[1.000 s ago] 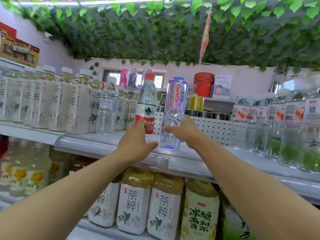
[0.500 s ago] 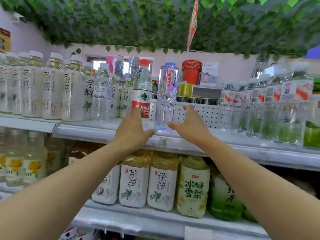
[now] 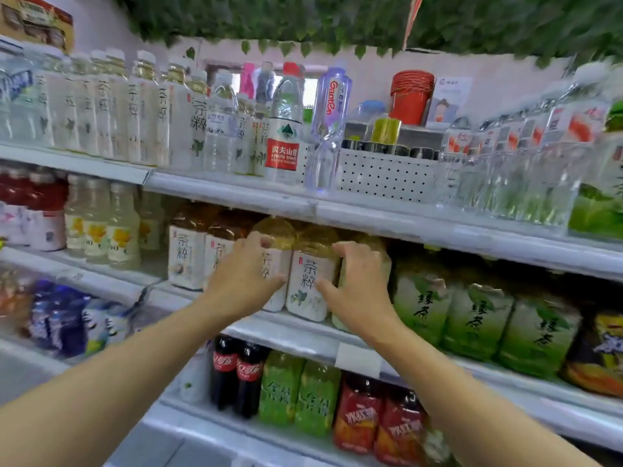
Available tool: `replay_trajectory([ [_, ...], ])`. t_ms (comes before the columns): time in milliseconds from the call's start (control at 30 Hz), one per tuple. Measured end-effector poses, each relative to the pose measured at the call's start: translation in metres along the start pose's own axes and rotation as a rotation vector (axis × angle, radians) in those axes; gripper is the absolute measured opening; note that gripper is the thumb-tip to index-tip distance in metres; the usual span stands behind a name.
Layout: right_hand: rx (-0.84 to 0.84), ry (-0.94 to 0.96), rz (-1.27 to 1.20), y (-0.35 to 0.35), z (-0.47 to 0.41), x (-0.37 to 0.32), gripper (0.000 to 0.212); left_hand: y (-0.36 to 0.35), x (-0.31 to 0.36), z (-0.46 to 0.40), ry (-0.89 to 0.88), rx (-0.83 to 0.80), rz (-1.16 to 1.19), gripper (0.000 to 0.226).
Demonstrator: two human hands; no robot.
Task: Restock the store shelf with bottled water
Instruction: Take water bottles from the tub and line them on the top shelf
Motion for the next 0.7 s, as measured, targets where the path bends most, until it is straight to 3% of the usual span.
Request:
replay_trajectory([
  [467, -0.721, -0.043, -0.142, -0.203, 0.154, 0.009, 0.07, -0.056, -0.177, 0.189, 0.528, -0.29, -0.083, 0.061],
  [700, -0.933, -0.121, -0.159, -0.3, 0.216, 0.0, 0.057, -0.071, -0.276, 0.264, 0.733, -0.452, -0.129, 0.068],
])
Point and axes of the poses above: each hand's wrist, its own z-axis away from the middle knuckle, its own y-axis out of the back of the hand, x = y × z, the point moved 4 cm from there along -z, towards the middle knuckle, and after that the axes turned 5 degrees about -x, right-handed, at the moved point
